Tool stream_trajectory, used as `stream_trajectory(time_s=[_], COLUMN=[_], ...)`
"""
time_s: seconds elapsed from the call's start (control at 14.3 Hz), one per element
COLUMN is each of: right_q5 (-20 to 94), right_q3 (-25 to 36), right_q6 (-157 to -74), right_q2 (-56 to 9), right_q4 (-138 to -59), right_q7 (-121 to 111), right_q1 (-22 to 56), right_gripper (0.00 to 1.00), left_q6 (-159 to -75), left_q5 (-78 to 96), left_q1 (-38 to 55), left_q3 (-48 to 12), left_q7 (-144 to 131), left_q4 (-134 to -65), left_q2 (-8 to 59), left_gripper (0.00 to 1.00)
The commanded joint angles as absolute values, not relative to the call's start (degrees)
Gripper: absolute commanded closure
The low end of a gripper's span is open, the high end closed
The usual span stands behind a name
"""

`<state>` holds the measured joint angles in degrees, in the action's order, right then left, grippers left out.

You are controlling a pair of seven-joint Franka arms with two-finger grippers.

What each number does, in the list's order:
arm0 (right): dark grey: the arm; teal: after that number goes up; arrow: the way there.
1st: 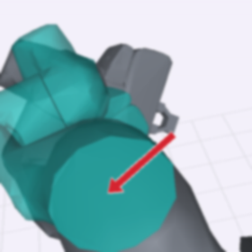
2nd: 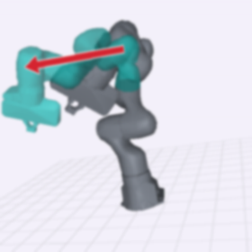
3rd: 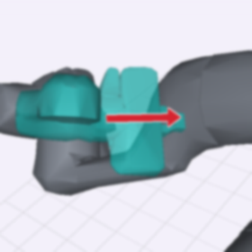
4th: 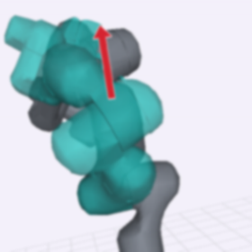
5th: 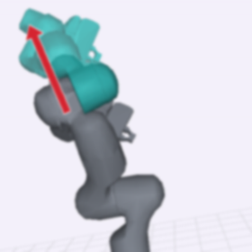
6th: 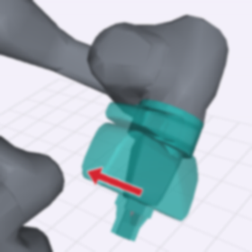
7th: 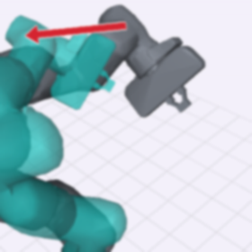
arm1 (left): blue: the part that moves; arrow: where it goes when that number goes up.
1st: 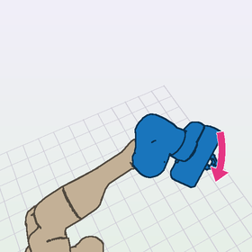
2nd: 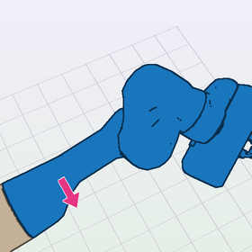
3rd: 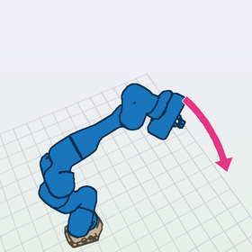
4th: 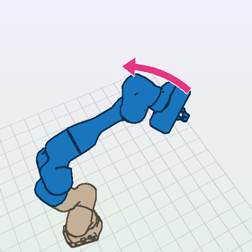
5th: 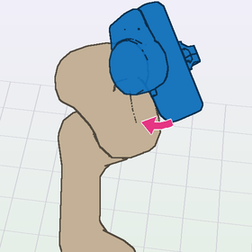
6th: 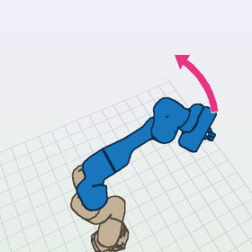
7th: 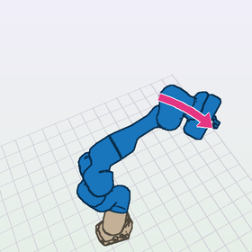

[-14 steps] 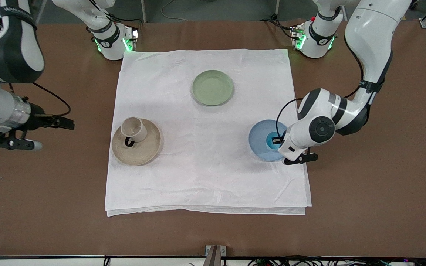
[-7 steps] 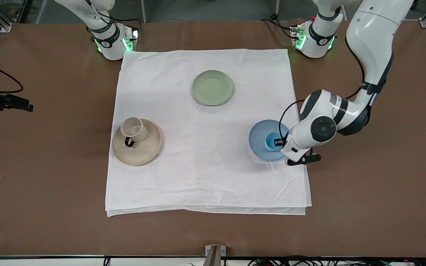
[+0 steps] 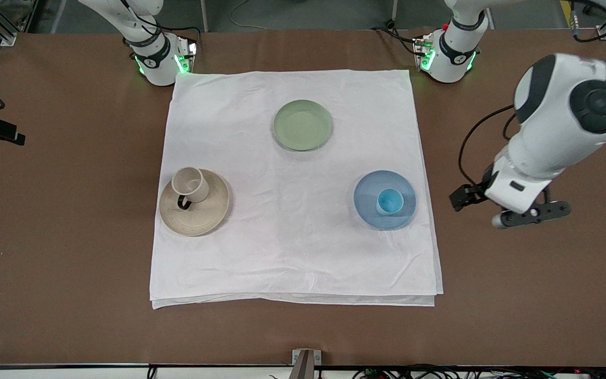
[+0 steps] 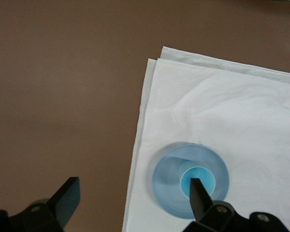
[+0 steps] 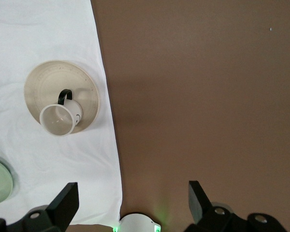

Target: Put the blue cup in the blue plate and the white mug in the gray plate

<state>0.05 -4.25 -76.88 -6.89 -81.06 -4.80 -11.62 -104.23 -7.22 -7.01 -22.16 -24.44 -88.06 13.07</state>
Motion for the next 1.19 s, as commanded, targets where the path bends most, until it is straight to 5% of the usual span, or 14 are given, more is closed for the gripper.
stream_trajectory(time_s=[0.0, 0.14, 0.56, 1.12], right_q5=[1.2, 1.2, 0.5, 0.5], right_q3=[-4.6, -4.1, 0.7, 3.4], right_q6=[-75.9, -73.9, -75.1, -77.1], right_q2=[-4.9, -3.4, 4.1, 11.4], right_q4=[-82.8, -82.8, -89.7, -96.1], right_q7=[-4.6, -4.6, -4.6, -1.3], right_q1=[-11.4, -10.2, -4.5, -0.8], right_gripper=[0.00, 0.00, 0.00, 0.00], left_q6=[-97.5, -94.1, -87.6, -86.6], left_q5=[-8.3, -8.0, -1.4, -1.3], left_q1=[-9.0, -8.9, 3.2, 3.4], left_q3=[-22.4, -21.4, -3.0, -3.2], left_q7=[-18.5, -15.3, -4.4, -2.7], left_q4=[-84.6, -85.0, -91.5, -91.6], left_q2=[10.1, 6.3, -4.6, -6.1], left_gripper=[0.00, 0.00, 0.00, 0.00])
